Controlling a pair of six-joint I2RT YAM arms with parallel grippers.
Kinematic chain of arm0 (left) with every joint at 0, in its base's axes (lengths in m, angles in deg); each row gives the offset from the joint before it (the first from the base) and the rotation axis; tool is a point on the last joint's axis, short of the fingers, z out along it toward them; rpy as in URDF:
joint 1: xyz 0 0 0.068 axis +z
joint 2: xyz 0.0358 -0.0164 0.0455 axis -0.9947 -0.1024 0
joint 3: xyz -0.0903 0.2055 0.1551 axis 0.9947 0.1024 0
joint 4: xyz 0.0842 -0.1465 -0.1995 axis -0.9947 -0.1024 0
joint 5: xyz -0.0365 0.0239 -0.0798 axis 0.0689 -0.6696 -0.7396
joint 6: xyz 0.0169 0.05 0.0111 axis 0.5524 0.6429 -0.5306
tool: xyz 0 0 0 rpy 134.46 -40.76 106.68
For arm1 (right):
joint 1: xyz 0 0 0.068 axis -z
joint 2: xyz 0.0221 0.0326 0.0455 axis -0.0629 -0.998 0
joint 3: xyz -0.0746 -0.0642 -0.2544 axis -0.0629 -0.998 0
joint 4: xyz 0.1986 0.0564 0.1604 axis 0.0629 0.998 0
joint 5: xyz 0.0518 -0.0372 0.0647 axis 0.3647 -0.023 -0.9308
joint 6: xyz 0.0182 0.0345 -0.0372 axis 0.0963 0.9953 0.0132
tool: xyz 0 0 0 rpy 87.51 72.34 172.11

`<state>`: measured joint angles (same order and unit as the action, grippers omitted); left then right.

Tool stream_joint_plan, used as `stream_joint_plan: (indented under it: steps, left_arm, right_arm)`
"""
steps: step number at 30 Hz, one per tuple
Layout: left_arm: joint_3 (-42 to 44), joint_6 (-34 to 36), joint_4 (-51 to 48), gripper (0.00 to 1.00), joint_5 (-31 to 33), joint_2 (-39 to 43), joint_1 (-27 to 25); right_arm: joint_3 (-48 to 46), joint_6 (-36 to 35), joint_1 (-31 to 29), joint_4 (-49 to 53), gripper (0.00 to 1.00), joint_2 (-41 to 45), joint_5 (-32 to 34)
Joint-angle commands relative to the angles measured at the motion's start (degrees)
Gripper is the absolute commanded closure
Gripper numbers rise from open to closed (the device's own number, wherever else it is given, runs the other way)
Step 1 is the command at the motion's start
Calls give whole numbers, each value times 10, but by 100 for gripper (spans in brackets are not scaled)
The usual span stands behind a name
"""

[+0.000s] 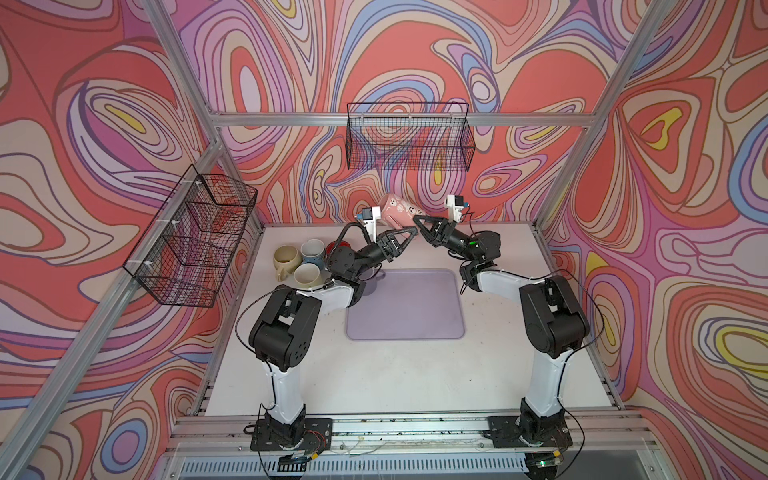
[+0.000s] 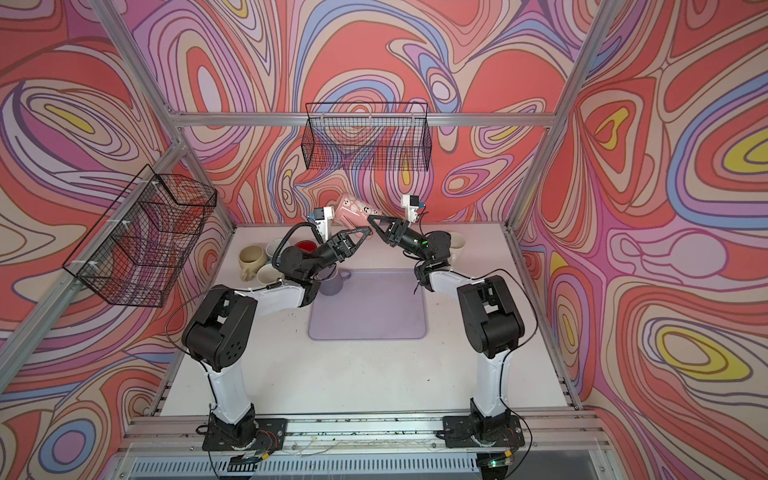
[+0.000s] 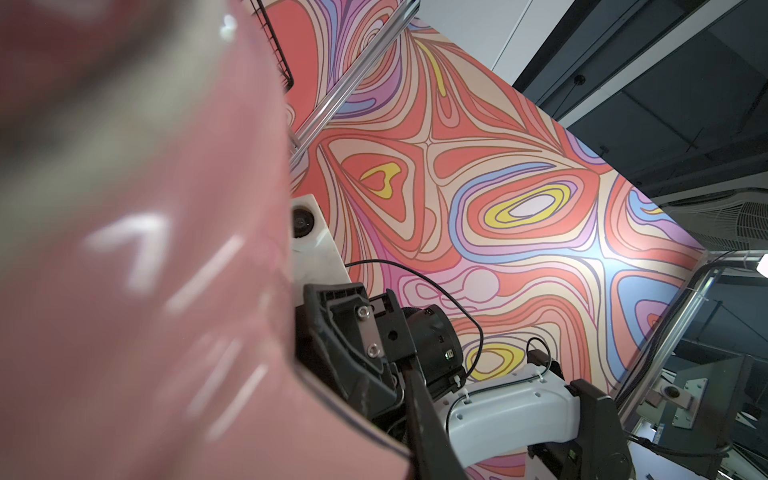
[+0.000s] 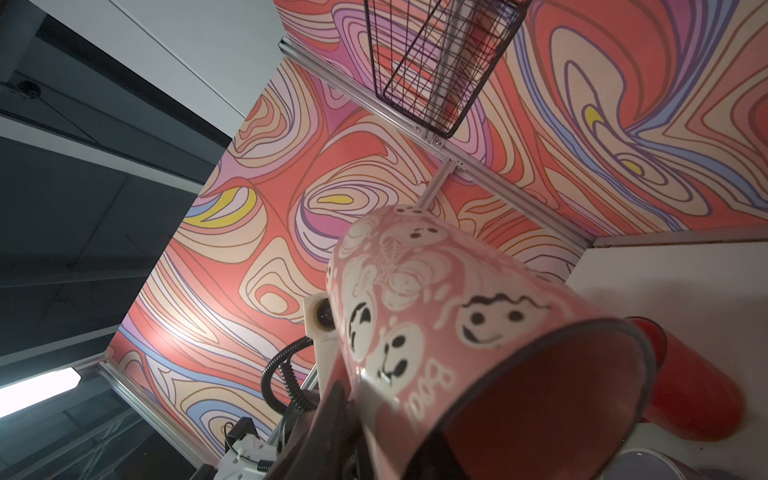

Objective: Turn the mug right side up

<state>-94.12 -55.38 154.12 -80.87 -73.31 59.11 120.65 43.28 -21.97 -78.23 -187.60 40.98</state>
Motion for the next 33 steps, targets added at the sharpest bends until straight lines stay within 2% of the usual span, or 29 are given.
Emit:
stream_joint_plan:
  steps: [1, 4, 13, 18, 24, 27, 33]
  left_arm:
    - [1, 30, -107, 84, 6, -37, 9]
    - [5, 41, -122, 83, 5, -41, 9]
    - [14, 48, -123, 78, 9, -67, 9]
    - [27, 63, -136, 71, 28, -67, 11]
    - [49, 76, -155, 48, 47, -61, 24]
    - [65, 94, -186, 40, 58, -49, 31]
    - [99, 137, -248, 35, 72, -4, 49]
  right_arm:
    - [10, 4, -34, -115, 74, 20, -63]
    - [23, 4, -35, -115, 78, 15, -58]
    - [32, 2, -36, -115, 100, 15, -44]
    - [32, 4, -36, -115, 100, 14, -44]
    - [28, 5, -33, -114, 100, 1, -50]
    - [26, 8, -26, -109, 100, -10, -49]
    - [18, 0, -4, -87, 100, -45, -47]
